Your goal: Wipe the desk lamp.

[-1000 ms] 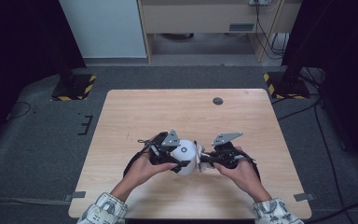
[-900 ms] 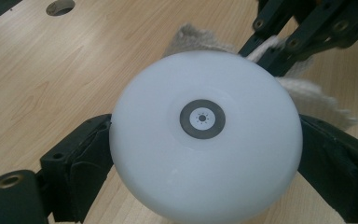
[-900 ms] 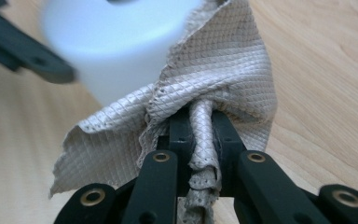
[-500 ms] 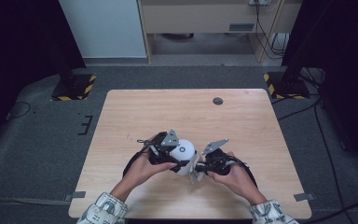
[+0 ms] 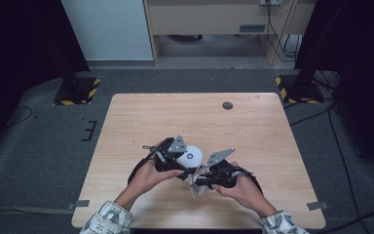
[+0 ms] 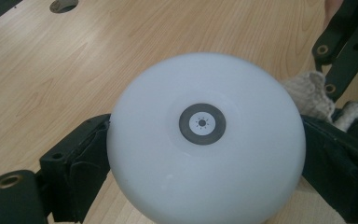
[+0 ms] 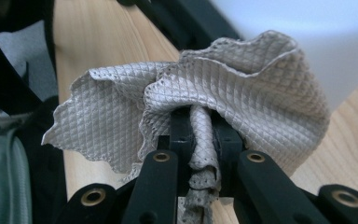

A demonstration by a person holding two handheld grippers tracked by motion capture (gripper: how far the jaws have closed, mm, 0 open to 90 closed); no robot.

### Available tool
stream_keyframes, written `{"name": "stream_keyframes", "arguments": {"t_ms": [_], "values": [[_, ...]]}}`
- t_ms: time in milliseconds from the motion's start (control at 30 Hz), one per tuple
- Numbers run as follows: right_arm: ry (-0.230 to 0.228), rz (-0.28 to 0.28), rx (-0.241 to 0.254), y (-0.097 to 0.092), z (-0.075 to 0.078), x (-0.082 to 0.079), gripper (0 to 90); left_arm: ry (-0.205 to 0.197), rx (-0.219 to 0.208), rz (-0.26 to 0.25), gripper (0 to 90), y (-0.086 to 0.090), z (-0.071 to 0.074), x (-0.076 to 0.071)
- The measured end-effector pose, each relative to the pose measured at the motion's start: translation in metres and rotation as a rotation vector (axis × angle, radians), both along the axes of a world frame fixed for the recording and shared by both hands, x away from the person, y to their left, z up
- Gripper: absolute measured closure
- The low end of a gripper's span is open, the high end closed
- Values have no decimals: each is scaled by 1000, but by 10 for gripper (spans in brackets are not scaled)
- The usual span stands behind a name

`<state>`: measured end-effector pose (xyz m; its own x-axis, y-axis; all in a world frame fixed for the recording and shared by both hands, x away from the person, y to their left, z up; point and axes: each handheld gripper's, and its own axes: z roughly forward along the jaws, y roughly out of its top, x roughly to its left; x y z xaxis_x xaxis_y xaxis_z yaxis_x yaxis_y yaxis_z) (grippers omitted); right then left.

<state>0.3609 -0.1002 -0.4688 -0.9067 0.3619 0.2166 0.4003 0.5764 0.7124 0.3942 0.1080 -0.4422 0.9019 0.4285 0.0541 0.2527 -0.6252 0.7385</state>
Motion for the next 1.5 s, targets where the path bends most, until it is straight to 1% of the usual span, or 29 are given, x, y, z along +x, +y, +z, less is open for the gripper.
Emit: {"name": "stream_keyframes", "arguments": {"t_ms": [67,100,133,167,267,333,400,500,667,700,733,767,800,867,933,1000,1033,1100,1133,1200,1233,1267,1300,1367,1500], "values": [[-11,5,21,-1,5,0,823,0,2,-2,80,0,0,0],[-8,2,26,-2,5,-1,823,0,3,-3,80,0,0,0],[-12,7,25,-2,4,0,823,-1,1,-4,80,0,0,0],[-3,5,24,-1,2,0,824,0,3,-5,81,0,0,0],[9,16,-6,3,-7,2,823,2,3,-10,82,1,1,0],[10,17,-10,3,-6,2,824,3,2,-10,81,1,1,0],[0,17,4,1,-2,2,824,4,3,-13,82,1,1,0],[9,12,33,-5,4,3,823,8,2,-16,82,2,1,0],[4,16,30,-5,3,3,821,20,-23,-7,81,4,2,1],[0,16,29,-5,3,3,821,21,-34,-3,81,4,3,1],[0,14,28,-6,3,3,820,23,-54,-1,81,5,4,2],[2,13,27,-6,4,2,819,23,-83,3,84,5,6,2],[-1,17,25,-7,4,3,818,22,-96,0,86,6,8,2],[0,14,27,-7,4,3,817,16,-109,-4,98,7,14,3],[1,14,26,-7,4,3,817,2,-117,9,143,7,18,6],[-1,11,22,-6,3,3,817,10,-124,20,158,6,17,12],[1,9,20,-6,3,2,817,16,-124,25,187,6,16,15],[-2,14,18,-5,2,2,817,61,-157,27,194,8,12,20],[-4,15,19,-4,1,2,817,78,-166,24,195,9,11,22],[-3,18,18,-2,-1,2,815,103,-178,23,199,11,10,23],[2,16,17,-1,-1,2,815,114,-186,18,212,12,10,23],[-5,20,20,1,-2,2,815,124,-195,14,238,12,9,23],[-8,19,19,2,-2,1,816,125,-200,14,255,13,9,23],[-20,22,37,4,0,0,816,126,-202,14,256,13,9,23],[-48,28,118,8,13,-4,818,132,-208,18,256,13,8,23]]}}
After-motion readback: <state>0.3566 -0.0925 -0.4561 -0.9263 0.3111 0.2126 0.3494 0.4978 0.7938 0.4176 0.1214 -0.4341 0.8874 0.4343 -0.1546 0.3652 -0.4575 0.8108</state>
